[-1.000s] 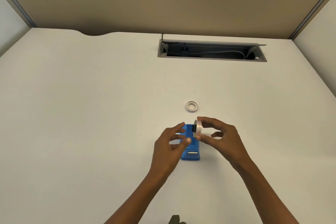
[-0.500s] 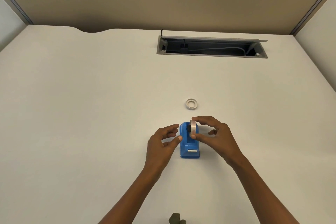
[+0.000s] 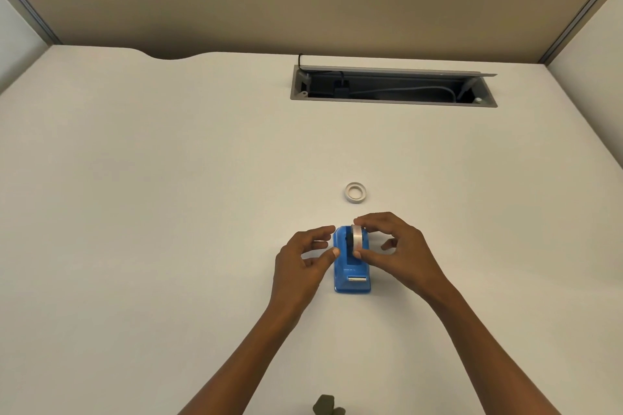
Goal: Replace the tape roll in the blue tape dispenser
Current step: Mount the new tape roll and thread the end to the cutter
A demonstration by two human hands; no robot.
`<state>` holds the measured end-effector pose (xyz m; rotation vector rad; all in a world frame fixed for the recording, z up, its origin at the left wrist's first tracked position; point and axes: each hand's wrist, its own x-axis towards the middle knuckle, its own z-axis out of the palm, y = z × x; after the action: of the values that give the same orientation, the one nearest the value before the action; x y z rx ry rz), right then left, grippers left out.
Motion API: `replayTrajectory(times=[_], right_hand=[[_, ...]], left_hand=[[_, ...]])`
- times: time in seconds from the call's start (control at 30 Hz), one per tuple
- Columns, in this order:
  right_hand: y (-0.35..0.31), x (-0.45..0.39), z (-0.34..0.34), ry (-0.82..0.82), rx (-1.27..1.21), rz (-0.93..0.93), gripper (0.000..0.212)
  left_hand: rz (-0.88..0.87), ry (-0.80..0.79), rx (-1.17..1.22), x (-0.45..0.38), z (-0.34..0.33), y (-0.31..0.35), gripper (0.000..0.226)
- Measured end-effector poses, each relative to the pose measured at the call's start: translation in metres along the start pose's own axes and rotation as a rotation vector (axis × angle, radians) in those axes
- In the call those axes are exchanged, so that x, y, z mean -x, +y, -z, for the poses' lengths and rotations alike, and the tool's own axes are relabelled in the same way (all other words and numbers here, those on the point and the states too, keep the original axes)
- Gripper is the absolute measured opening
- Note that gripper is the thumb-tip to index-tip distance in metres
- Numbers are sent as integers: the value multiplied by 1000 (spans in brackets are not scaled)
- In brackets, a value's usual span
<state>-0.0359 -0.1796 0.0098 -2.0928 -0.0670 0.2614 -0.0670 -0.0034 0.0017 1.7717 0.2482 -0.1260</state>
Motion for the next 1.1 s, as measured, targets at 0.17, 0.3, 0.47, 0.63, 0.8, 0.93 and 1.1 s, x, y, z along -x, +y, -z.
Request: replayTrajectory(times=[0.17, 0.3, 0.47, 0.63, 0.8, 0.93, 1.1], right_hand=[[1, -4, -3, -4, 31, 7, 48], [3, -3, -3, -7, 25, 0, 46], [1, -4, -3, -32, 3, 16, 46], [-1, 3, 3, -2, -121, -3, 54], [0, 8, 5, 57, -124, 108, 22], [1, 9, 3, 33, -64, 165, 27], [4, 7, -1, 46, -30, 159, 31]], left_hand=[[-8, -1, -11, -1, 1, -1, 29], [-150, -112, -107, -3, 3, -2, 37], [-282, -238, -295, -11, 0, -3, 54], [-274, -213, -321, -18, -6, -4, 54], [-265, -196, -321, -19, -8, -6, 42], [-270, -209, -288, -18, -9, -6, 42], [-275, -216, -248, -18, -9, -6, 42]])
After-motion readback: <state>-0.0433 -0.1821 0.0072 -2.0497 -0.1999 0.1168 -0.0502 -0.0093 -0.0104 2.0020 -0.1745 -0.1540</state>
